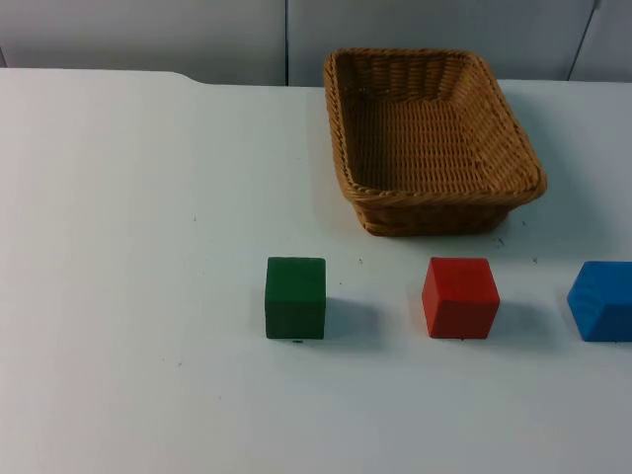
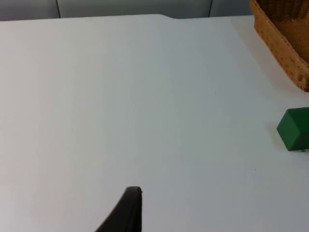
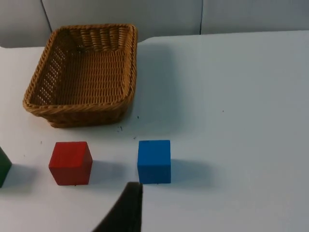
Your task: Pick up the basket with the left hand and place the blue cube into the basket with the right hand.
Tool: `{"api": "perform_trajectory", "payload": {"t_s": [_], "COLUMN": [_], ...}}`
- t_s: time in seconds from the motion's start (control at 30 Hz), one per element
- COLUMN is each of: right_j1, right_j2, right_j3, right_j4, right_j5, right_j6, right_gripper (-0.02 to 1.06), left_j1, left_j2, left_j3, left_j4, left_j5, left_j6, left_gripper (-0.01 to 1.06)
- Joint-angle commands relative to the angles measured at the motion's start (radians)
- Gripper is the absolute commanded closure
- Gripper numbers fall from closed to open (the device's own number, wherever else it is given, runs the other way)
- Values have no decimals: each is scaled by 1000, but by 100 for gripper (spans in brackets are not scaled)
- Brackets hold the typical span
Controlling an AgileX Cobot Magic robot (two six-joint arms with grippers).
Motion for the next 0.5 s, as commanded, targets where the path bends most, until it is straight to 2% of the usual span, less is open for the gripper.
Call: {"api": "perform_trajectory", "payload": {"t_s": [0.0, 0.33, 0.47], "right_j1": [2, 2, 2], "right_j2": [-2, 149, 223], "right_j3": [-9, -9, -9], "right_j4": [5, 19, 53], "right_j5": [-21, -60, -129], "right_j6": [-7, -7, -7], "right_gripper": [0, 0, 0], "left_j1": [4, 4, 4], "left_j2": [18, 148, 198], "left_j3": [-22, -102, -108], "left_j4": [-13, -24, -47], "left_j5": [-22, -66, -114], "left_j6": [-13, -13, -13], "left_gripper": [0, 0, 0]}}
